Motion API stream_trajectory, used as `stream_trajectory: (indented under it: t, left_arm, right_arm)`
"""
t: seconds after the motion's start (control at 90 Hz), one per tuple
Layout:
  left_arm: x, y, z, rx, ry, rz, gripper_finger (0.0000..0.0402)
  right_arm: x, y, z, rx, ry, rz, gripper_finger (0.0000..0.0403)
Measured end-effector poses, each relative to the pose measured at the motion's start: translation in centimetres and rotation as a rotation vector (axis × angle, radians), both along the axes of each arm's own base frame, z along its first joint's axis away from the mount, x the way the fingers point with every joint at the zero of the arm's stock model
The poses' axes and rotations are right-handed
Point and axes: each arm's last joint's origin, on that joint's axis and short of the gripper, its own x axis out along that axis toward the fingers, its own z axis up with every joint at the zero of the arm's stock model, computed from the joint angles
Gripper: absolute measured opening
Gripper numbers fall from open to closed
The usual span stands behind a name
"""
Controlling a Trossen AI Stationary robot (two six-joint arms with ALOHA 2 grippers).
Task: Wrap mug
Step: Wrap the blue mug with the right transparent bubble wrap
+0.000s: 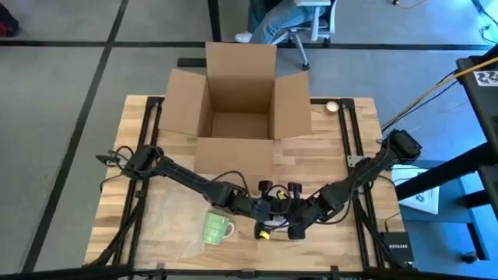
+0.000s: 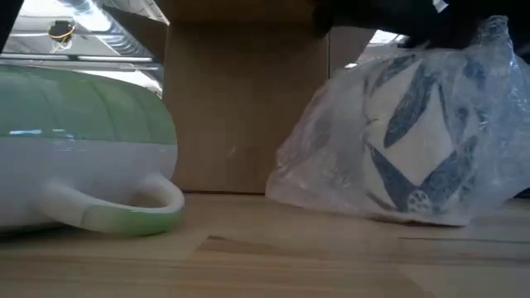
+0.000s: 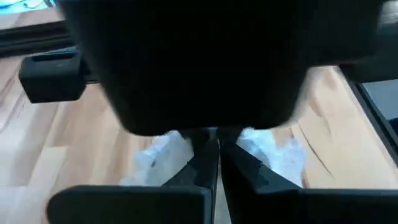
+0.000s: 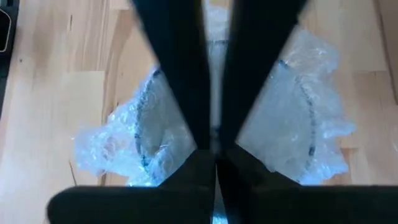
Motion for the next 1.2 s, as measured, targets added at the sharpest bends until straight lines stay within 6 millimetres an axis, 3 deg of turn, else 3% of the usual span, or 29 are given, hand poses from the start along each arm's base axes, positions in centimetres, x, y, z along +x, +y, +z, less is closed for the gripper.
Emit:
stream_trajectory:
  t: [0.078,0.267,0.367,0.644,0.811,0.9,1.0,1.111,1.2]
  left_arm:
    - [0.0,0.8,-1.7,-0.004,0.047,0.025,0.0001]
    - [-0.4,1.5,-3.7,-0.075,0.056,0.058,0.0001]
    - [-0.5,1.4,-3.8,-0.085,0.051,0.063,0.0001]
    - [-0.4,0.9,-3.8,-0.095,0.024,0.045,0.0]
    - [-0.4,0.9,-3.9,-0.095,0.026,0.044,0.0]
    - [-0.4,0.9,-3.9,-0.096,0.027,0.044,0.0]
    - [-0.4,0.8,-3.9,-0.095,0.027,0.044,0.0]
    - [-0.4,0.8,-3.9,-0.097,0.022,0.043,0.0]
    - [-0.3,0.8,-3.8,-0.101,0.01,0.042,0.0]
  right_arm:
    - [0.0,0.0,0.0,-0.001,-0.001,0.004,0.0001]
    - [0.1,0.1,0.1,0.005,-0.016,0.001,0.0001]
    - [0.0,0.1,0.6,0.009,-0.018,0.005,0.0001]
    - [-0.2,-0.1,4.8,-0.024,0.006,0.023,0.0001]
    - [-1.5,-0.5,6.9,-0.135,0.101,-0.033,0.0001]
    - [-2.9,-0.8,6.6,-0.208,0.179,-0.087,0.0001]
    - [-4.3,-0.7,4.9,-0.258,0.246,-0.104,0.0001]
    - [-3.9,-0.1,2.5,-0.199,0.173,-0.076,0.0001]
    - [-3.2,0.3,2.1,-0.158,0.091,-0.04,0.0001]
